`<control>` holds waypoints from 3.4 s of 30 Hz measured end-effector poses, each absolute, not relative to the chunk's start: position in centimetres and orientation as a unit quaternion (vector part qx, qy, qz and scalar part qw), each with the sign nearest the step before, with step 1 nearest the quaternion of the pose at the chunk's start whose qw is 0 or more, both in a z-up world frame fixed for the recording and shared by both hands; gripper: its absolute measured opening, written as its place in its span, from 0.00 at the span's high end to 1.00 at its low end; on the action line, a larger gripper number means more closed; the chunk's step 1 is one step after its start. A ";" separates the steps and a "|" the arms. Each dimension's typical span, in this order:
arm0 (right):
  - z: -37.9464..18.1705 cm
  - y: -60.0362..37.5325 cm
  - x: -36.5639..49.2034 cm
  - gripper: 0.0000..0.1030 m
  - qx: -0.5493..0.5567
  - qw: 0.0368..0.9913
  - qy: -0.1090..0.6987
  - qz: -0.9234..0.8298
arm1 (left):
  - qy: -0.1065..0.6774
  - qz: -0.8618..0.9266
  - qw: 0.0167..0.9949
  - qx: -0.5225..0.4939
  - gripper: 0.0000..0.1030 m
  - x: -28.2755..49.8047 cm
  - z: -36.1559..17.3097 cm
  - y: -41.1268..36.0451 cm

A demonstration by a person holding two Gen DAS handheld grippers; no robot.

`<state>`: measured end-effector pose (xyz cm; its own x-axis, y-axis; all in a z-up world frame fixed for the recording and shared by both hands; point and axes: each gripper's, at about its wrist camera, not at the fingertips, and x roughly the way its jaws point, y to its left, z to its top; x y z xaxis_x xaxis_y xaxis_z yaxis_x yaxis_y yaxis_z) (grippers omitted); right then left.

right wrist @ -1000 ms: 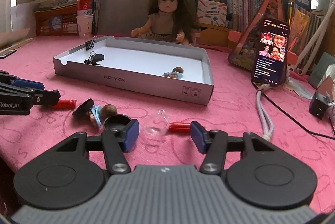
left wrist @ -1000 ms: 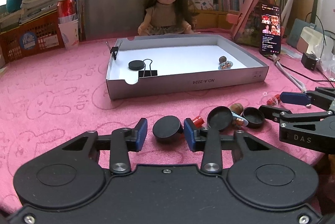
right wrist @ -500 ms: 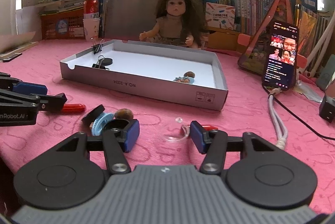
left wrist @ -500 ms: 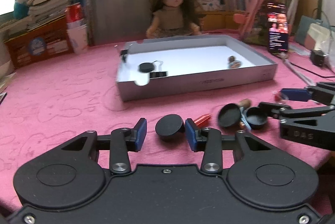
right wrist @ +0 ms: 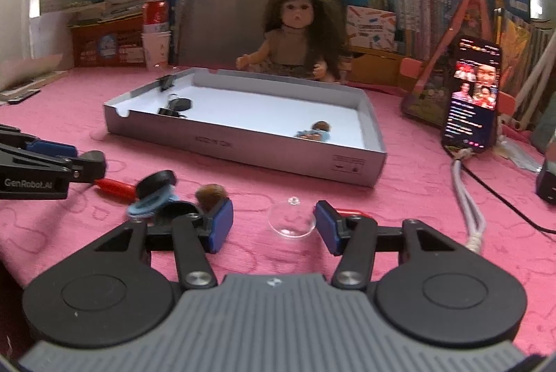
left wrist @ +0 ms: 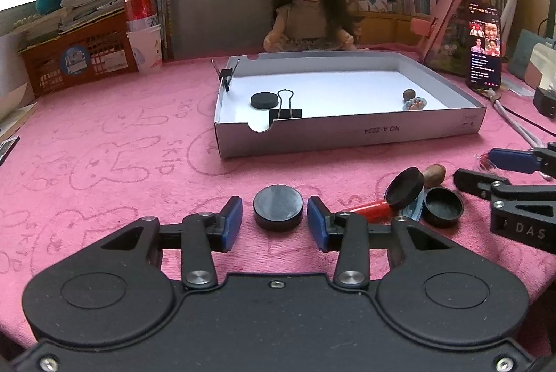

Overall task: Organize rigid objects
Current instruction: 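Grasp a black round puck with the left tool while the right tool grasps the clear plastic dome, then carry the puck and clear dome into the white tray and open both tools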

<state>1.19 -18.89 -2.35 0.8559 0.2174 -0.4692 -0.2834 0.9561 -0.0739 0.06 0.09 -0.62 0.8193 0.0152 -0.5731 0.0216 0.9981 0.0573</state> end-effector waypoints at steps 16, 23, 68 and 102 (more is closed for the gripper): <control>-2.1 -19.2 1.1 0.67 -0.061 0.961 0.239 0.126 | 0.292 -0.003 0.956 0.017 0.71 0.2 -0.1 0.0; -1.0 -19.8 2.2 0.67 -0.028 0.963 0.241 0.119 | 0.275 -0.011 0.961 0.009 0.71 0.9 1.6 -0.1; 2.0 -21.2 22.4 0.67 0.068 0.922 0.366 0.108 | 0.350 -0.005 0.935 -0.060 0.71 21.8 4.2 2.8; 0.8 -20.5 22.4 0.28 0.055 0.921 0.370 0.110 | 0.364 0.012 0.931 -0.032 0.51 23.0 2.3 1.9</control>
<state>22.44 -20.49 0.75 0.7028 0.2427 -0.6687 -0.1610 0.9699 0.1828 23.01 1.95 2.34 0.7352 -0.0002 -0.6779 -0.0460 0.9977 -0.0502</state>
